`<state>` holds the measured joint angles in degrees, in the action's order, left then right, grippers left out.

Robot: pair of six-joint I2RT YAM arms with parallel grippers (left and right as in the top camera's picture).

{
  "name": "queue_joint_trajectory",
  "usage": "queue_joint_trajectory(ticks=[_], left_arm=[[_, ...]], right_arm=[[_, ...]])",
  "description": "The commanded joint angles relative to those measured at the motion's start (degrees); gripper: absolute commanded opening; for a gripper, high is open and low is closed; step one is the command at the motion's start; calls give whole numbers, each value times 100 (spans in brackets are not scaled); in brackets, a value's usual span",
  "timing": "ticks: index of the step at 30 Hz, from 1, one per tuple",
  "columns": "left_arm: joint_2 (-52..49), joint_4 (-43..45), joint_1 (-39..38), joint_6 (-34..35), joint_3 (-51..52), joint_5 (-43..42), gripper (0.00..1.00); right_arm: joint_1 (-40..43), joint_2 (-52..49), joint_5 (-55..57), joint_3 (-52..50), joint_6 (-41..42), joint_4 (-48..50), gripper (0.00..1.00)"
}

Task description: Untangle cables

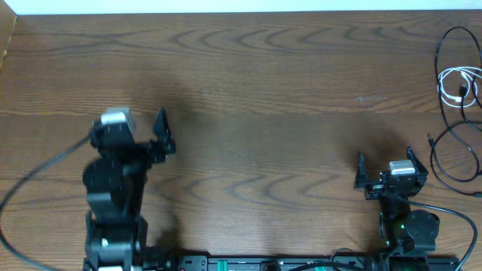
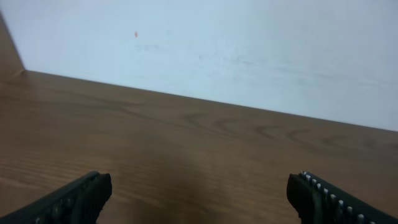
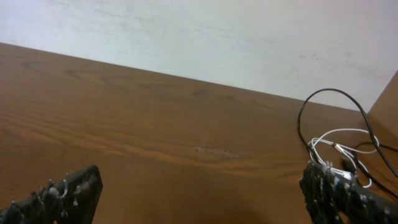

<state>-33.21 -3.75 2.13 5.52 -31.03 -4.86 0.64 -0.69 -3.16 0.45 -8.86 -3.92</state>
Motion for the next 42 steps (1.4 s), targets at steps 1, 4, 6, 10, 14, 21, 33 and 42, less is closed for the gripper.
queue_joint_trajectory(ticks=[1, 4, 6, 10, 14, 21, 33, 42], left_arm=[[721, 201, 120, -59, 627, -72, 96], [1305, 376, 184, -61, 1200, -72, 96], [1694, 520, 184, -81, 1613, -70, 96], [2258, 776, 184, -81, 2256, -70, 96], [2647, 922, 184, -81, 2708, -48, 96], [3141, 673, 225, -83, 3080, 39, 96], [3316, -11, 229, -96, 3080, 186, 96], [3292, -11, 229, -96, 3080, 186, 96]], right_arm=[[24, 31, 24, -13, 20, -20, 99], [24, 31, 22, -13, 20, -20, 99], [24, 31, 24, -13, 20, -20, 99], [24, 31, 22, -13, 20, -20, 99], [24, 31, 22, -13, 20, -20, 99], [24, 31, 24, -13, 20, -20, 99], [24, 31, 24, -13, 20, -20, 99], [24, 31, 24, -13, 20, -20, 99]])
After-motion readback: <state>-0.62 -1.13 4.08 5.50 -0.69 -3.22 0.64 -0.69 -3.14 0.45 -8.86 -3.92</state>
